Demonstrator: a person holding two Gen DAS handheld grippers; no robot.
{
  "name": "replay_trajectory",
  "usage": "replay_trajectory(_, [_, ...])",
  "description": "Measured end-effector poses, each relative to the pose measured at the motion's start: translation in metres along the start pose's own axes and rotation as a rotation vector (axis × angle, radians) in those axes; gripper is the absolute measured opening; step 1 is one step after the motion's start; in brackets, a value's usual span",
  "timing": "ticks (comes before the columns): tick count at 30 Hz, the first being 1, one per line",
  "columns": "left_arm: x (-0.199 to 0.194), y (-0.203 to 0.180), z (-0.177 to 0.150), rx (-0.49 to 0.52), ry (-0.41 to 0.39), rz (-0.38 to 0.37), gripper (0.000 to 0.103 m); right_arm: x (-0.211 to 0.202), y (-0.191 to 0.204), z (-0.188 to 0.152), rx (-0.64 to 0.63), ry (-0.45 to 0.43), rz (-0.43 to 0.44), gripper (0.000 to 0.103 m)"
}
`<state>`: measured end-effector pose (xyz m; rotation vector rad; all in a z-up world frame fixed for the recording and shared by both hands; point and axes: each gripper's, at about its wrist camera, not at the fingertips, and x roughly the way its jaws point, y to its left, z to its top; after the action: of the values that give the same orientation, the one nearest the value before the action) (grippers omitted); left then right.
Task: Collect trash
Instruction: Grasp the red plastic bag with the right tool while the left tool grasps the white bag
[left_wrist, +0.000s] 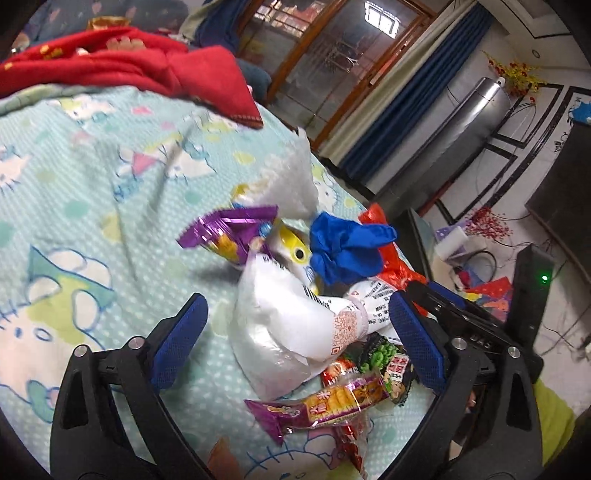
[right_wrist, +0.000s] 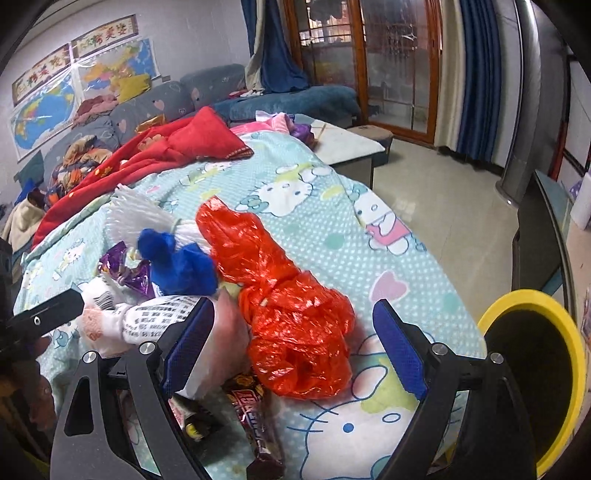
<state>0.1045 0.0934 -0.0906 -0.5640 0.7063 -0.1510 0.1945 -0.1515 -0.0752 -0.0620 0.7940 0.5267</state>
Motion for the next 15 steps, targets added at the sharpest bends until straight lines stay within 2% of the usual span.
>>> replay_trajectory(4, [0.007,-0.001,-0.003,-0.002,0.037,-0.014,0.082,0.006,-0.006,-0.003,0.010,0.028,0.020,0.071])
replay_trajectory(8, [0.009,0.001,-0.005,-0.016,0.054,-0.007,0.073,0.018,-0.015,-0.011,0.055,0.089,0.063,0.044])
replay_trajectory(11, [0.010,0.006,-0.004,-0.034,0.063,-0.005,0.065,0.017,-0.021,-0.018,0.072,0.095,0.075,0.038])
replay_trajectory(15, [0.010,0.005,-0.003,-0.035,0.072,-0.008,0.061,0.009,-0.026,-0.019,0.094,0.078,0.079,0.031])
